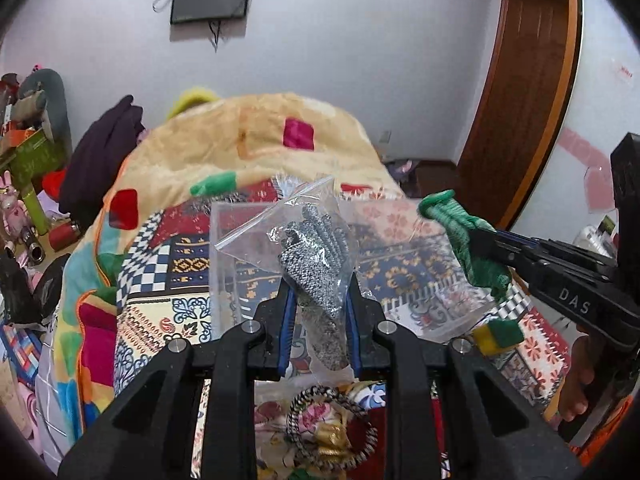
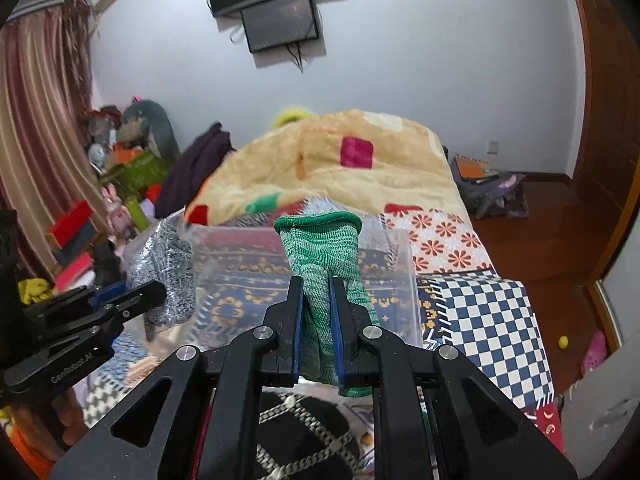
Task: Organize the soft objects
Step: 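Lower the grey glove into the box with the left tool while the right tool drops the green glove in, then grasp the beaded bracelet with the left tool while the right tool grasps the green sponge, then drop the bracelet into the box with the left tool while the right tool drops the sponge in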
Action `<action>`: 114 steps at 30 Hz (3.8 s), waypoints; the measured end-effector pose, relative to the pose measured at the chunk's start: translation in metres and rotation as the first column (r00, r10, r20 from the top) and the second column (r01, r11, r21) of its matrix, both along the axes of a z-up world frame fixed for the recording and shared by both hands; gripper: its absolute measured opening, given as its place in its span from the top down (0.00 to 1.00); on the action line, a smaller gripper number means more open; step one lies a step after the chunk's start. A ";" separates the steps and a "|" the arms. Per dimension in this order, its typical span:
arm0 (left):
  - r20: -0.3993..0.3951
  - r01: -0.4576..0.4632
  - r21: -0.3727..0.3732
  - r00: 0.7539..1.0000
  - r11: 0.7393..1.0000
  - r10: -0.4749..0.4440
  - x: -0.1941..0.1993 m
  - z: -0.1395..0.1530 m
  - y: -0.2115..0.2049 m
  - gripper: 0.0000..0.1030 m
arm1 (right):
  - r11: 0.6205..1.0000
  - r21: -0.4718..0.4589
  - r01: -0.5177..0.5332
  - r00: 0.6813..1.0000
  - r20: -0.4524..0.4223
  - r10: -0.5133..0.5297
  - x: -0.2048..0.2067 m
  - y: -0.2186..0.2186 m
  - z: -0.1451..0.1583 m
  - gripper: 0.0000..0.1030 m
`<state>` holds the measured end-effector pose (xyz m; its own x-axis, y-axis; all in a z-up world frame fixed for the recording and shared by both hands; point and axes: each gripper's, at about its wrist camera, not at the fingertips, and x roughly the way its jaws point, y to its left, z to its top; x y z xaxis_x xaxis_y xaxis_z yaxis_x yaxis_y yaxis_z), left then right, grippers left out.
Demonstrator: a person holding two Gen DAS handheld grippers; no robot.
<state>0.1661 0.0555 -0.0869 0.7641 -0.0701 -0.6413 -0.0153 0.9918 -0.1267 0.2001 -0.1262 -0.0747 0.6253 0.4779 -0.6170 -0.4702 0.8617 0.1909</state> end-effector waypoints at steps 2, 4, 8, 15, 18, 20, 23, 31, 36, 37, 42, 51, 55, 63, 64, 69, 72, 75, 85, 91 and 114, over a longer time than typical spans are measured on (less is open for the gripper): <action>-0.027 0.008 0.008 1.000 1.000 -0.007 0.010 -0.005 -0.001 0.79 | 1.000 -0.024 -0.005 1.000 -0.022 0.004 0.007 0.005 -0.007 0.89; -0.055 0.019 0.004 0.998 1.000 -0.019 0.017 -0.012 -0.002 0.79 | 0.999 -0.043 -0.014 0.999 -0.048 0.012 0.013 0.010 -0.015 0.89; -0.101 0.023 -0.001 0.995 1.000 -0.023 0.031 -0.024 -0.002 0.79 | 0.998 -0.058 -0.033 0.995 -0.099 0.027 0.019 0.016 -0.026 0.89; -0.103 0.059 0.039 0.993 0.997 -0.055 0.028 -0.026 -0.017 0.67 | 0.998 -0.042 -0.040 0.990 -0.133 0.034 0.019 0.011 -0.027 0.82; -0.071 0.051 0.062 0.996 0.997 -0.046 0.020 -0.019 -0.021 0.53 | 0.999 -0.042 -0.035 0.995 -0.096 0.031 0.012 0.004 -0.017 0.64; -0.045 0.048 0.058 0.998 0.997 -0.045 0.013 -0.010 -0.020 0.49 | 0.999 -0.046 -0.028 0.998 -0.053 0.025 0.004 0.001 -0.009 0.52; 0.004 0.033 0.058 0.999 0.998 -0.034 -0.001 0.005 -0.018 0.41 | 0.998 -0.060 -0.013 1.000 0.022 0.014 -0.011 -0.005 0.007 0.39; 0.072 0.012 0.051 0.997 0.999 -0.016 -0.039 0.018 -0.023 0.19 | 0.998 -0.049 0.046 0.993 0.111 -0.040 -0.040 -0.037 0.028 0.18; 0.049 0.024 0.066 0.998 0.998 -0.028 -0.058 -0.002 -0.035 0.18 | 0.994 -0.068 0.081 0.994 0.085 -0.075 -0.049 -0.055 0.019 0.15; 0.044 0.027 0.067 0.999 0.997 -0.030 -0.062 -0.006 -0.036 0.18 | 0.993 -0.080 0.085 0.994 0.076 -0.079 -0.050 -0.058 0.015 0.15; 0.019 0.033 0.061 0.999 0.998 -0.034 -0.076 -0.027 -0.037 0.19 | 0.988 -0.120 0.100 0.995 0.006 -0.100 -0.054 -0.072 -0.016 0.15; -0.018 0.070 0.060 0.997 0.996 -0.069 -0.082 -0.049 -0.038 0.57 | 0.987 -0.119 0.112 0.985 -0.115 -0.125 -0.048 -0.087 -0.058 0.16; -0.029 0.053 0.068 0.998 0.996 -0.051 -0.084 -0.059 -0.034 0.68 | 0.989 -0.109 0.104 0.984 -0.132 -0.118 -0.044 -0.088 -0.067 0.16; -0.027 0.029 -0.004 0.999 1.000 -0.030 -0.087 -0.063 -0.016 0.81 | 0.989 -0.116 0.090 0.971 -0.212 -0.113 -0.036 -0.088 -0.086 0.50; -0.022 0.029 -0.006 0.999 1.000 -0.029 -0.087 -0.062 -0.016 0.82 | 0.990 -0.113 0.088 0.970 -0.218 -0.111 -0.035 -0.088 -0.087 0.59; 0.004 0.037 -0.028 0.999 0.999 -0.037 -0.094 -0.052 -0.014 0.90 | 0.992 -0.090 0.088 0.971 -0.217 -0.106 -0.039 -0.093 -0.085 0.78; 0.027 0.046 -0.039 0.999 0.998 -0.045 -0.098 -0.045 -0.013 0.94 | 0.992 -0.088 0.089 0.974 -0.199 -0.105 -0.042 -0.092 -0.081 0.80; 0.045 0.051 -0.044 0.998 0.998 -0.049 -0.102 -0.038 -0.015 0.94 | 0.993 -0.083 0.087 0.978 -0.183 -0.101 -0.043 -0.092 -0.077 0.82; 0.103 0.044 -0.040 0.994 0.998 -0.040 -0.112 -0.018 -0.015 0.94 | 0.997 -0.030 0.068 0.994 -0.088 -0.070 -0.060 -0.093 -0.043 0.86; 0.156 0.027 -0.024 0.988 0.999 -0.022 -0.116 0.000 -0.013 0.94 | 0.999 0.006 0.043 0.999 -0.021 -0.043 -0.073 -0.090 -0.018 0.88; 0.049 0.025 0.019 0.998 1.000 -0.026 -0.012 0.001 -0.010 0.94 | 0.997 0.013 -0.079 0.997 -0.008 0.079 -0.022 -0.003 -0.004 0.88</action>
